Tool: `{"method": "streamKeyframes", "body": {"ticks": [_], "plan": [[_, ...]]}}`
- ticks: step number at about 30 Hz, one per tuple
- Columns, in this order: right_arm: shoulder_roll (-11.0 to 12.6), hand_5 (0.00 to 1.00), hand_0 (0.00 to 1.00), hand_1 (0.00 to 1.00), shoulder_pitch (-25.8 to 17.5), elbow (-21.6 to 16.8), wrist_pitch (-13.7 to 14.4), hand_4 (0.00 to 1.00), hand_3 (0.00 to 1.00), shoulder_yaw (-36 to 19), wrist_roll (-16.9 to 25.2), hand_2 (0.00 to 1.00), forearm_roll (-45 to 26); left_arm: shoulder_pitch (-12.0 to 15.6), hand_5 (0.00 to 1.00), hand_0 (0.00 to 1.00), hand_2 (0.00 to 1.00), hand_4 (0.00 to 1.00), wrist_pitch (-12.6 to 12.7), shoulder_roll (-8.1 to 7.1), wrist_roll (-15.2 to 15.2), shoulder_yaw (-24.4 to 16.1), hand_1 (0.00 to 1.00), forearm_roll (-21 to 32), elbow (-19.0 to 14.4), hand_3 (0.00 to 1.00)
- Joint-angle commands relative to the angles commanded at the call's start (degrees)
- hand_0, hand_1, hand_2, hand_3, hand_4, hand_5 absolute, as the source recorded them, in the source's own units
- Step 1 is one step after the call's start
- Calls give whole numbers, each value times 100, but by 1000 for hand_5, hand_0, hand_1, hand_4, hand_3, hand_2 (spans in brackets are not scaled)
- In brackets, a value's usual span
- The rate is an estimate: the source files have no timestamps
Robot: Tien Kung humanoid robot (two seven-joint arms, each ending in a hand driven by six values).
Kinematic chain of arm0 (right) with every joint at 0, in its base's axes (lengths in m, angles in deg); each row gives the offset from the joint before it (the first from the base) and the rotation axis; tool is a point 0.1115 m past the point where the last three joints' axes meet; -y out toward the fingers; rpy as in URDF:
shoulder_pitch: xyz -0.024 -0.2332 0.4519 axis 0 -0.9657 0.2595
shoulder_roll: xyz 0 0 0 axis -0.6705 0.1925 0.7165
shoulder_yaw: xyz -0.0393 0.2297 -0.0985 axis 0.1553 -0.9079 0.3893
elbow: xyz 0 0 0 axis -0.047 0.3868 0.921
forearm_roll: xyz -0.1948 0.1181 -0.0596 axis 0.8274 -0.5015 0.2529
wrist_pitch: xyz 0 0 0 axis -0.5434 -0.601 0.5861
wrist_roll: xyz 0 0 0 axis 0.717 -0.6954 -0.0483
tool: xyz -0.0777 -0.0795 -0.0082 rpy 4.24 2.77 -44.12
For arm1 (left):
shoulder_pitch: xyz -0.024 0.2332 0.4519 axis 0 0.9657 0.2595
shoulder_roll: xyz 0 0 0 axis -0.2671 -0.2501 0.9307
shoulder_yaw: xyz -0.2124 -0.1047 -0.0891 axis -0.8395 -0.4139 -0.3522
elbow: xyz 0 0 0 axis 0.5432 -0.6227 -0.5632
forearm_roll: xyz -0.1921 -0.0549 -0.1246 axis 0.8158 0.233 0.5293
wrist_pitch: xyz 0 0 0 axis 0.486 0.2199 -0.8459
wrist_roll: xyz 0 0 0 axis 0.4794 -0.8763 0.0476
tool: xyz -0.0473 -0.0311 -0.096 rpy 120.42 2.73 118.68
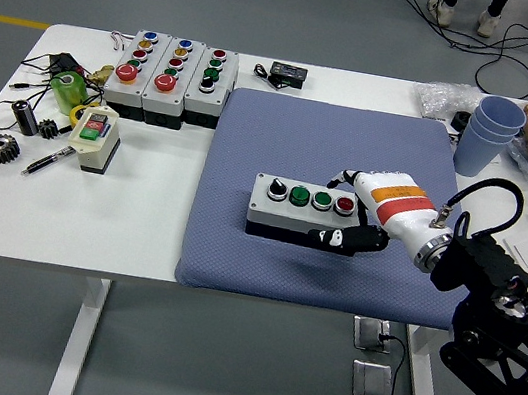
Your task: Pick up the button,place it on the desk,press the button,press the button
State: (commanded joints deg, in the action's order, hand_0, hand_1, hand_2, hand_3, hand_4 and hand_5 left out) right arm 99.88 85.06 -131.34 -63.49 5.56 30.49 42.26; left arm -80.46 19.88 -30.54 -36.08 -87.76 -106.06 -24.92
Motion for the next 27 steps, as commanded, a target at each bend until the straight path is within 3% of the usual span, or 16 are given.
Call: {"method": "streamKeyframes", "body": {"ticks": [19,23,27], "plan": [[-65,677,84,2,-39,204,-124,943,707,250,-48,207,-16,16,648,624,677,344,-5,14,-15,-57,657,-76,0,593],[-49,672,108,2,-93,80,61,938,711,21,5,223,-59,27,651,623,677,343,-4,20,-18,-76,657,-91,0,594],[24,672,108,2,-161,-99,483,938,711,-304,231,223,-459,30,651,623,677,343,-8,19,-25,-103,657,-138,0,594]]}}
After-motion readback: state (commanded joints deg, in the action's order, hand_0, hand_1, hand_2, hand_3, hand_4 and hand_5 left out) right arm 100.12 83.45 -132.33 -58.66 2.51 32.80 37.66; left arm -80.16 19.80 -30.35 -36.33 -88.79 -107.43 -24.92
